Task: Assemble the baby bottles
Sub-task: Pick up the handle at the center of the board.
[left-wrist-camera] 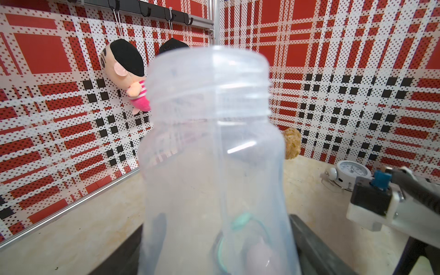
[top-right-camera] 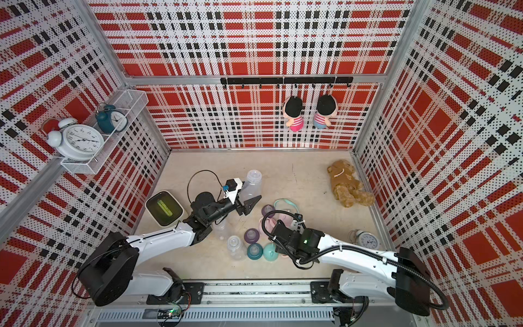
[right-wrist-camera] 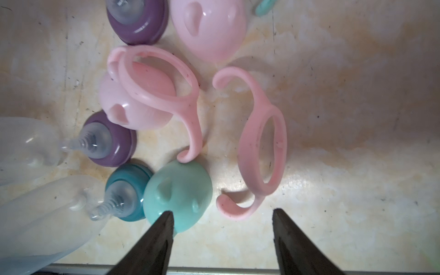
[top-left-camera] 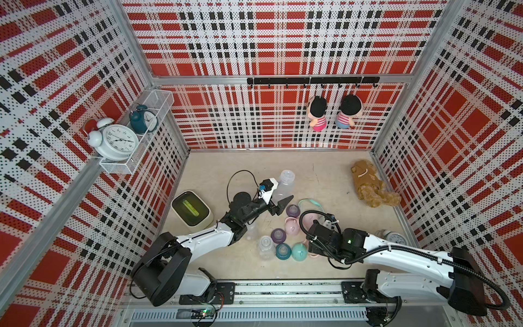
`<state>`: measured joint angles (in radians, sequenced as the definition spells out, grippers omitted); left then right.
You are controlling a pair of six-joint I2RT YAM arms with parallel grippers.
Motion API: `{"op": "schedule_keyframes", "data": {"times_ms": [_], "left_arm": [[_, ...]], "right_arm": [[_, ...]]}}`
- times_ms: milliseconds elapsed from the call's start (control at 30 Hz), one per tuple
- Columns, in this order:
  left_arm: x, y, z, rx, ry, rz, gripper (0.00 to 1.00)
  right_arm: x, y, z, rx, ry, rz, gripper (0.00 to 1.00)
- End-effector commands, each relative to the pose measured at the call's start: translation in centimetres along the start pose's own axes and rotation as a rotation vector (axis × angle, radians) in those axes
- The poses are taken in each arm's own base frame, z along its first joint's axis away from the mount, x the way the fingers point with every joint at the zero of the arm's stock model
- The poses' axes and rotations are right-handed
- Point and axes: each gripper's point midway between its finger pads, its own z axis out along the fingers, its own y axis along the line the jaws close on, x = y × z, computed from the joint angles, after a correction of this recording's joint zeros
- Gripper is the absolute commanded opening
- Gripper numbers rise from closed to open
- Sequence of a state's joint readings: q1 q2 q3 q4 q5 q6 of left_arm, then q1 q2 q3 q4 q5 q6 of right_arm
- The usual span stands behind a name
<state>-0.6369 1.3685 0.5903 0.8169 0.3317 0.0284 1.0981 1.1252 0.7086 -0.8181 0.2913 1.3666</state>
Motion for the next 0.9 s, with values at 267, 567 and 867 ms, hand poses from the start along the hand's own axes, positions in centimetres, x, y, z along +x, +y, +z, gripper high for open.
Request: {"op": "schedule_keyframes", "data": {"times_ms": [267,567,867], "left_arm": [[-2.3,-0.3,0.1,0.001,-0.052,0.026,0.0],[-2.1,-0.5,0.4,0.008,-0.047,0.025,0.0],[-1.8,-0.4,0.6,0.007,-0.036,0.024,0.0]], "right_arm": [[1.2,-1.5,2.2,-0.062,-0.008,0.256,0.53],[1.9,-2.7,3.5,0.005,-0.002,0.276,0.46],[2.6,-3.6,4.8,0.02,0.02,0.288,0.34]]}}
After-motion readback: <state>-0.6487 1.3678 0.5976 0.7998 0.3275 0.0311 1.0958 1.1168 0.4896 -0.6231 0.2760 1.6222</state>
